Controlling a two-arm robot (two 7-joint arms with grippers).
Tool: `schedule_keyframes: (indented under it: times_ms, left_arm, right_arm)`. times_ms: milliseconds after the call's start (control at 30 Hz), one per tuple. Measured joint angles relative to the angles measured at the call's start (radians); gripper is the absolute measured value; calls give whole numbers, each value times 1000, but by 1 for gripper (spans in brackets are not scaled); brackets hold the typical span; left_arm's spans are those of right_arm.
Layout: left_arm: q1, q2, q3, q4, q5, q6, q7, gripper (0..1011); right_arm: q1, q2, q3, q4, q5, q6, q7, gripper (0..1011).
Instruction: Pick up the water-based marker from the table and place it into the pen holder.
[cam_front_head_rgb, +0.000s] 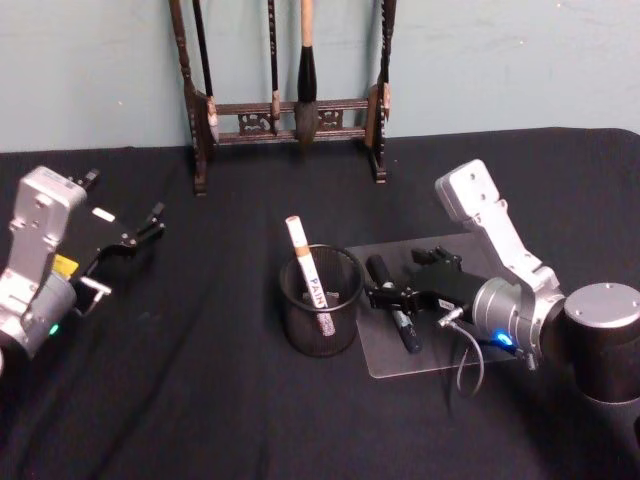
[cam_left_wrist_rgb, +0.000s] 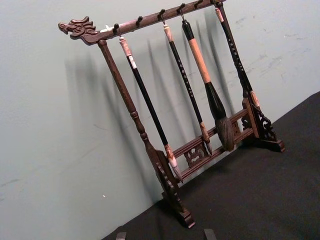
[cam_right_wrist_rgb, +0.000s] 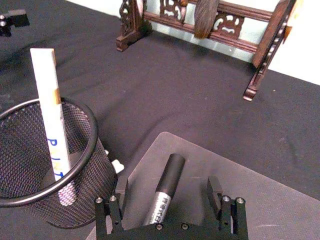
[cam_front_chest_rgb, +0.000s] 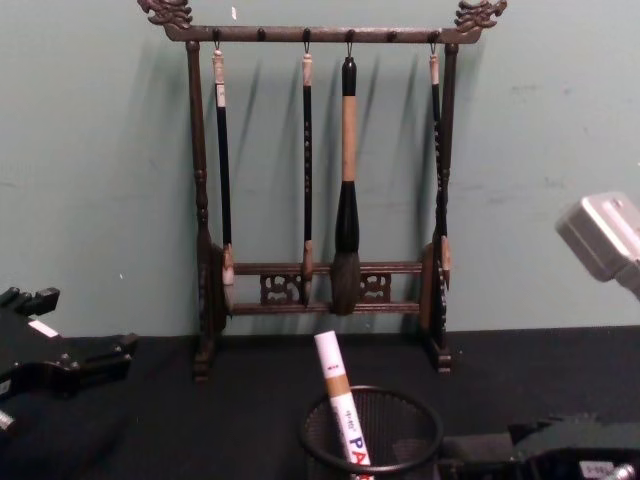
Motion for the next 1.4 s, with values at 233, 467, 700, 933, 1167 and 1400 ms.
schedule_keyframes:
  times_ms: [233, 467, 700, 933, 1167, 1400]
  left_arm:
    - [0, 0, 0, 0, 0, 0, 0, 1001]
    - [0, 0, 0, 0, 0, 0, 0, 1001]
    - [0, 0, 0, 0, 0, 0, 0, 1001]
    - [0, 0, 0, 0, 0, 0, 0, 1001]
    - [0, 0, 0, 0, 0, 0, 0, 1001]
    - [0, 0, 0, 0, 0, 0, 0, 1001]
  right_arm:
    - [8, -15, -4, 18, -20, 18, 14, 1000]
    - [12, -28, 1, 33, -30, 24, 23, 1000]
    - [14, -35, 6, 43, -38, 24, 30, 1000]
    - [12, -37, 12, 48, -39, 23, 38, 1000]
    - [8, -40, 14, 52, -40, 23, 43, 1000]
    - [7, -41, 13, 56, -42, 23, 48, 1000]
